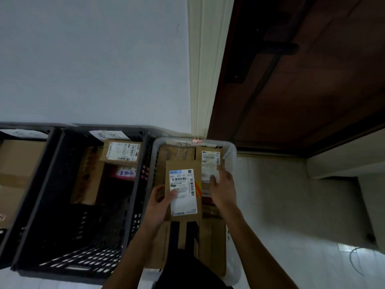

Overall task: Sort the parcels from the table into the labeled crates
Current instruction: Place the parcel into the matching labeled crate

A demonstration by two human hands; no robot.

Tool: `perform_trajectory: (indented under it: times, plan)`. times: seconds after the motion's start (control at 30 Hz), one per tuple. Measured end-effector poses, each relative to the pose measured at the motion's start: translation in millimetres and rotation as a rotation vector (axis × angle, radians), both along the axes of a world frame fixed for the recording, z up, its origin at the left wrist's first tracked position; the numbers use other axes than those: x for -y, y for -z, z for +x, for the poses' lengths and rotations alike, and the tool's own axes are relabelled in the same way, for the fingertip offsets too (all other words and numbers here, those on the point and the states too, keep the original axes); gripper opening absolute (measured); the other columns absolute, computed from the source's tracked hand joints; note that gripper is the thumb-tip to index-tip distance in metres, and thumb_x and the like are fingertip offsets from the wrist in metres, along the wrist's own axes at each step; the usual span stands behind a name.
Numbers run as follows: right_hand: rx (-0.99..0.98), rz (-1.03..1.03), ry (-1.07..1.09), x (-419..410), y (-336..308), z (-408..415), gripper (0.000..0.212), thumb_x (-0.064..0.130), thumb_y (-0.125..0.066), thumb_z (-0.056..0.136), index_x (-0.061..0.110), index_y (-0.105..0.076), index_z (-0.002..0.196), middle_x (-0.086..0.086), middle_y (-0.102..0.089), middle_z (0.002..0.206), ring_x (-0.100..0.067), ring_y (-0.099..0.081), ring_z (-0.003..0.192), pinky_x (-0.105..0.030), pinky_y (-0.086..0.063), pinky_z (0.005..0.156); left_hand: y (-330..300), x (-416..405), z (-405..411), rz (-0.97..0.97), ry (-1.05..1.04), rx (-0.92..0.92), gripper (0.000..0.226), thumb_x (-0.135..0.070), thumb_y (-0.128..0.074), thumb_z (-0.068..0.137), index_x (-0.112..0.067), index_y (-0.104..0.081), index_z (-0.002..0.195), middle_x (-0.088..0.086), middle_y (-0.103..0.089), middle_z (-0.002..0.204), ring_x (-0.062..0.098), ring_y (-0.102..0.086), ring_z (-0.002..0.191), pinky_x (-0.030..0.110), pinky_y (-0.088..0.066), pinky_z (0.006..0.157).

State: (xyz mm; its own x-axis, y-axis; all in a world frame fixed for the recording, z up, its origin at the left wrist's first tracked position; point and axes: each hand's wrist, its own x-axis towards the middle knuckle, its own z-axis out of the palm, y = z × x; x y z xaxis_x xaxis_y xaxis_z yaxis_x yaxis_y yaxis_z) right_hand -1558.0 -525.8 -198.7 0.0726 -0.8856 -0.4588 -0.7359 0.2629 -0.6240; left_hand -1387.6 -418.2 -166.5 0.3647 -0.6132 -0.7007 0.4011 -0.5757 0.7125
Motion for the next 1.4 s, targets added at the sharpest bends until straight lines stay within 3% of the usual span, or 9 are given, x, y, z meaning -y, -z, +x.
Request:
perform_trajectory:
  times: [0.07,0.13,0.27,0.43,0.6,0.77,0.97,1.2,1.4]
  plan:
    - [-0.164,0.002,-0.131,15,10,11,0.067,0.050,-0.051,0.100,0.037,-0.018,0.157,-0.009,-0.020,0.164,-0.035,-0.033,0.145,-0.056,-0.042,0.111,3,-2,8,-0.013,-0.015,-0.017,0.049,-0.026,-0.073,0.086,-0.013,-0.051,0.128,0.009,-0.071,0.110,0.020,-0.076,0.084,0.027,-0.059,0.062]
    - [-0.262,0.014,-0.194,26,15,19,0.083,0.064,-0.053,0.094,0.034,-0.011,0.159,-0.014,-0.009,0.166,-0.039,-0.024,0.147,-0.057,-0.035,0.115,6,-3,15,-0.022,-0.033,-0.041,0.058,-0.030,-0.074,0.080,-0.014,-0.051,0.130,0.011,-0.072,0.112,0.026,-0.075,0.090,0.032,-0.061,0.065]
    - [-0.348,0.090,-0.215,33,30,35,0.107,0.072,-0.061,0.084,0.030,0.001,0.160,-0.023,0.005,0.165,-0.045,-0.018,0.148,-0.057,-0.032,0.115,15,-6,23,-0.029,-0.013,-0.056,0.042,-0.021,-0.070,0.088,-0.016,-0.052,0.126,0.011,-0.073,0.110,0.029,-0.075,0.090,0.033,-0.061,0.065]
    - [-0.403,0.141,-0.204,34,51,45,0.126,0.070,-0.072,0.076,0.029,0.014,0.158,-0.028,0.011,0.163,-0.050,-0.019,0.147,-0.059,-0.033,0.114,23,-14,35,-0.020,-0.049,-0.037,0.047,-0.026,-0.072,0.082,-0.014,-0.054,0.123,0.013,-0.072,0.114,0.031,-0.074,0.097,0.043,-0.062,0.077]
    - [-0.423,0.168,-0.160,38,47,52,0.126,0.067,-0.075,0.075,0.028,0.010,0.159,-0.031,0.000,0.161,-0.050,-0.024,0.145,-0.061,-0.034,0.113,23,-11,43,-0.015,-0.017,-0.020,0.054,-0.032,-0.081,0.081,-0.014,-0.054,0.124,0.012,-0.073,0.114,0.031,-0.073,0.099,0.052,-0.059,0.087]
    - [-0.388,0.138,-0.162,32,11,33,0.120,0.070,-0.071,0.074,0.031,0.004,0.158,-0.021,-0.013,0.158,-0.042,-0.029,0.140,-0.057,-0.030,0.113,25,-6,45,0.011,-0.025,0.000,0.037,-0.021,-0.069,0.091,-0.014,-0.055,0.124,0.010,-0.073,0.112,0.028,-0.074,0.095,0.044,-0.061,0.080]
    - [-0.296,0.059,-0.076,5,-29,-6,0.114,0.067,-0.072,0.073,0.029,-0.003,0.155,-0.018,-0.016,0.157,-0.039,-0.027,0.142,-0.058,-0.031,0.114,22,3,36,0.015,-0.012,-0.010,0.036,-0.018,-0.068,0.093,-0.012,-0.054,0.125,0.008,-0.075,0.106,0.023,-0.075,0.088,0.030,-0.061,0.065]
    - [-0.086,-0.095,0.112,-9,-59,-35,0.107,0.073,-0.058,0.052,0.045,-0.013,0.144,-0.006,-0.020,0.153,-0.038,-0.039,0.135,-0.061,-0.044,0.105,28,20,-1,0.061,0.149,-0.058,0.048,-0.031,-0.068,0.093,-0.020,-0.043,0.133,0.009,-0.070,0.116,0.020,-0.075,0.090,0.032,-0.062,0.070]
    - [-0.070,-0.159,0.205,-6,-75,-61,0.111,0.071,-0.060,0.052,0.038,-0.015,0.148,-0.005,-0.023,0.150,-0.037,-0.045,0.129,-0.061,-0.049,0.099,35,48,-29,0.021,0.272,0.018,0.055,-0.045,-0.069,0.087,-0.021,-0.043,0.129,0.007,-0.068,0.117,0.018,-0.074,0.089,0.031,-0.062,0.072]
